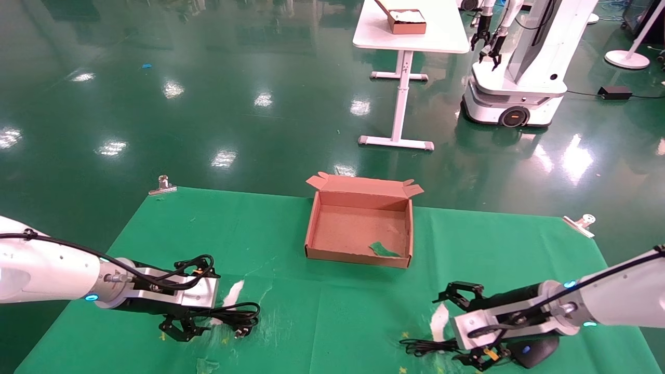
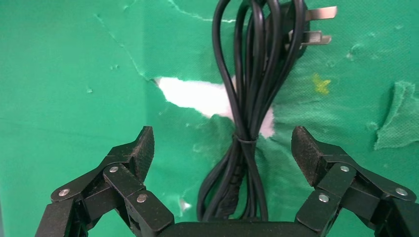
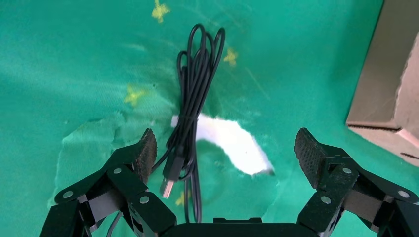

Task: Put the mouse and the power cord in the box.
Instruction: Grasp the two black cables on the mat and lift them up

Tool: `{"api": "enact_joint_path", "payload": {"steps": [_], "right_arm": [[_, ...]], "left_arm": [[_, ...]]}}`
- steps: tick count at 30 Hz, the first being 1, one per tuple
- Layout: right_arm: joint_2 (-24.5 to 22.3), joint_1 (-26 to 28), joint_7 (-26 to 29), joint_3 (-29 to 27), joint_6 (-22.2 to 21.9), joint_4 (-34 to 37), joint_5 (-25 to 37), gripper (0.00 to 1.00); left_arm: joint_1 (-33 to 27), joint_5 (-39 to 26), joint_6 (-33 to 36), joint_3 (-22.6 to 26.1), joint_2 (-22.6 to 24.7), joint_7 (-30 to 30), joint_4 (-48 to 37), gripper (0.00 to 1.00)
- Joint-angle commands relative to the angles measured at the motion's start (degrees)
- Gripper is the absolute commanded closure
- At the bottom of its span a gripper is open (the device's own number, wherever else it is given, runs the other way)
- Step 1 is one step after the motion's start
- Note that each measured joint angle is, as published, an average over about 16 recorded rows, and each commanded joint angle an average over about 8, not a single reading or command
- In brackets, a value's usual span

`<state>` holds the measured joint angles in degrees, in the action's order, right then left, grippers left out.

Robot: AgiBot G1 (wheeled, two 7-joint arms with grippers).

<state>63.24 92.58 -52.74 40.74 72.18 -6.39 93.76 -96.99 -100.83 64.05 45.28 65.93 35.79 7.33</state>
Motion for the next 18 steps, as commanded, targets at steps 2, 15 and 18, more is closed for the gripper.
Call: {"api": "enact_joint_path", "payload": {"steps": [2, 15, 18], "right_arm": [[0.67, 0.28, -1.53, -0.21, -0.35, 1.94, -0.31, 0.02], [1.13, 0.59, -2.71, -0.39, -0.62, 4.86, -0.51, 1.0], [1.07, 0.54, -2.65, -0.4, -0.57, 4.65, -0.55, 1.0]], "left_arm": [[-0.28, 0.07, -0.23, -0.04, 0.45, 1.5, -1.69, 0.0], [-1.09, -1.1, -0.92, 0.69, 1.17, 3.52, -4.15, 1.0], [-1.05, -1.03, -0.87, 0.65, 1.11, 3.45, -3.95, 1.0]]}}
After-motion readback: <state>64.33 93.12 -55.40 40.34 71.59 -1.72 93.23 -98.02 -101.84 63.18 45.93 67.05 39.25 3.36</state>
